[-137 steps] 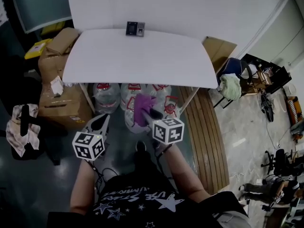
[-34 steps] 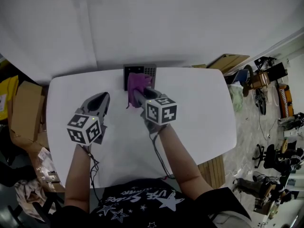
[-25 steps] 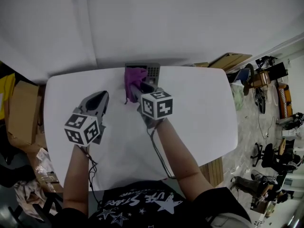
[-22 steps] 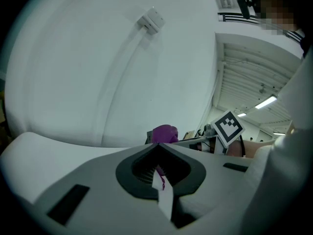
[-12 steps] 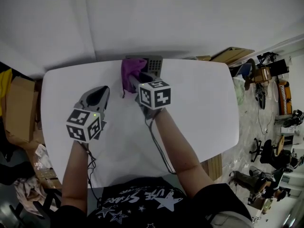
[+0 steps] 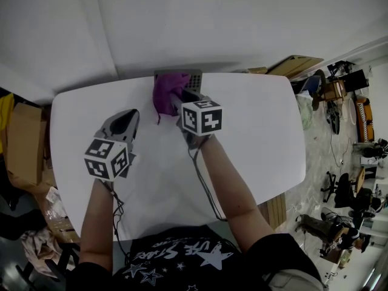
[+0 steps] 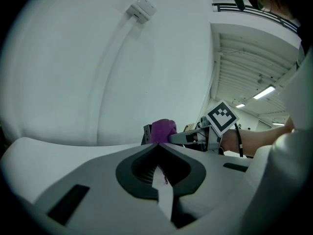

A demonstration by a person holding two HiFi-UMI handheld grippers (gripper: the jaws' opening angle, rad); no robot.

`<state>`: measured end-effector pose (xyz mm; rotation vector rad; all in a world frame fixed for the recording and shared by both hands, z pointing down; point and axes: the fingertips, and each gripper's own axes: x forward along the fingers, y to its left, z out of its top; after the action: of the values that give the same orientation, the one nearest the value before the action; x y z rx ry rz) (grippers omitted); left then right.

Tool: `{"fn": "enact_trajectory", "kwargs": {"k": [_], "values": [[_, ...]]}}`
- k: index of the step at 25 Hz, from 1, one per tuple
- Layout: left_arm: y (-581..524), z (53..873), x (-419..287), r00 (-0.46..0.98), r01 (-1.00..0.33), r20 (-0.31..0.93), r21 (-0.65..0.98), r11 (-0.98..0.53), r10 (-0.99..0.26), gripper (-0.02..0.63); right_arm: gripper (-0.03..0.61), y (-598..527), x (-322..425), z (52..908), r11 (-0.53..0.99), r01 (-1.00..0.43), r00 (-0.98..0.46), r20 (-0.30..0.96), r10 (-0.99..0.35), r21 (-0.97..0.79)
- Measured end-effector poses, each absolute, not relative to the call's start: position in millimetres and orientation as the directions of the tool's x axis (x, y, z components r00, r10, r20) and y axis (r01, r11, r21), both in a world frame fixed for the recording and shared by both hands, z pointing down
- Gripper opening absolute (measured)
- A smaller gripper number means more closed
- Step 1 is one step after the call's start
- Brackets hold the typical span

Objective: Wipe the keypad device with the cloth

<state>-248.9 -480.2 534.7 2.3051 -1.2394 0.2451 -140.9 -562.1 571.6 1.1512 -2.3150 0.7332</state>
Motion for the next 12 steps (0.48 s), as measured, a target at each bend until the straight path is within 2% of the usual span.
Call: {"fn": "enact_trajectory", "kwargs": {"k": [12], "values": [[-481, 532, -228, 0.581, -0.809, 0.381, 0.369, -0.457, -0.719, 0.006, 0.095, -569, -81, 571, 0.439, -0.861, -0.498, 0.601, -0.626, -0.256]]}}
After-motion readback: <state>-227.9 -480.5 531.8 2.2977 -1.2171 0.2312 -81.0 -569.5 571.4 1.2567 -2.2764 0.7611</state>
